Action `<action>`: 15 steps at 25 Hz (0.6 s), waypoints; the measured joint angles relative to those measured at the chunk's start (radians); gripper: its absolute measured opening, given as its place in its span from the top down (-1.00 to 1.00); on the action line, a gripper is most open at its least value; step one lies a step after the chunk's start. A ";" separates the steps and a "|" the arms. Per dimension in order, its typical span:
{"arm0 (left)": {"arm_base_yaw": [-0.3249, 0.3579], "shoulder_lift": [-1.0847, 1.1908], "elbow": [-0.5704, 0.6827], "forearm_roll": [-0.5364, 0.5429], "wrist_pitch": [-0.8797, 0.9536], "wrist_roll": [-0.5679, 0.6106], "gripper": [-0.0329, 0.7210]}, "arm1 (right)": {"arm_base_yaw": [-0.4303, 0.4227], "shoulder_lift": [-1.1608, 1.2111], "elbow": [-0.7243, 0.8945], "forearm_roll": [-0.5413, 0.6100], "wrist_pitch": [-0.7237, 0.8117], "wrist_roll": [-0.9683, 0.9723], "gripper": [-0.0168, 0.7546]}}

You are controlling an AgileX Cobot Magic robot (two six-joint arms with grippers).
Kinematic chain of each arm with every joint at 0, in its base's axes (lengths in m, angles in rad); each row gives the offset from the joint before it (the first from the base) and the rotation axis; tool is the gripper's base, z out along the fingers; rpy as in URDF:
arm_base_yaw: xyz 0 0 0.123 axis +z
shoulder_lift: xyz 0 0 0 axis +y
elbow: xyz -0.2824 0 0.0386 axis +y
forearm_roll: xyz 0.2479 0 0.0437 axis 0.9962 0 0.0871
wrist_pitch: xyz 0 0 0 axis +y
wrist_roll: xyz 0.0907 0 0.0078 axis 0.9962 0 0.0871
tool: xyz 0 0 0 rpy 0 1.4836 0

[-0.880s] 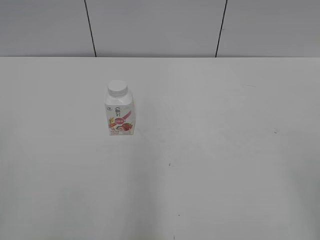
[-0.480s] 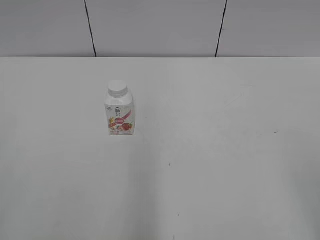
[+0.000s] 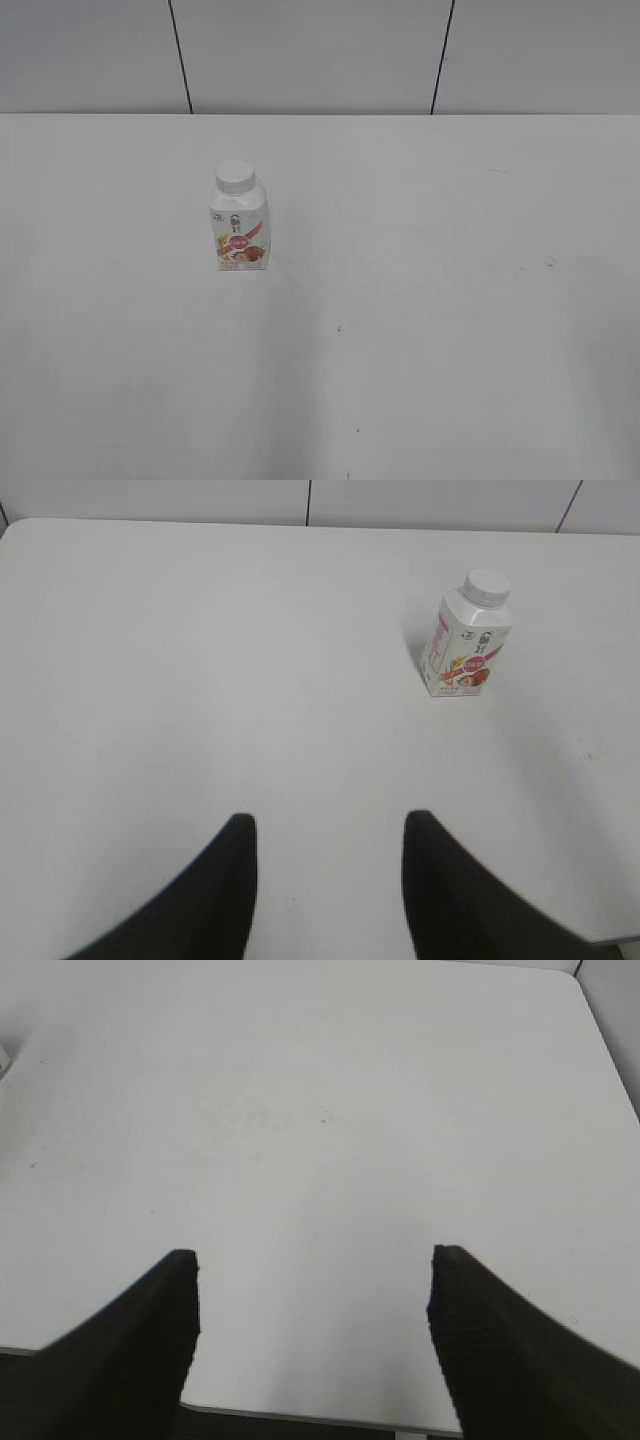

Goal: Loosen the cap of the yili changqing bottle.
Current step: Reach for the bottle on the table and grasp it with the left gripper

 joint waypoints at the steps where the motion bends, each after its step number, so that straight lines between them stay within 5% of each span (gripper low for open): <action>1: 0.000 0.000 0.000 0.000 0.000 0.000 0.09 | 0.000 0.000 0.000 0.000 0.000 0.000 -0.51; 15: 0.000 0.069 -0.067 0.048 -0.125 0.040 0.09 | 0.000 0.000 0.000 0.000 0.000 0.000 -0.51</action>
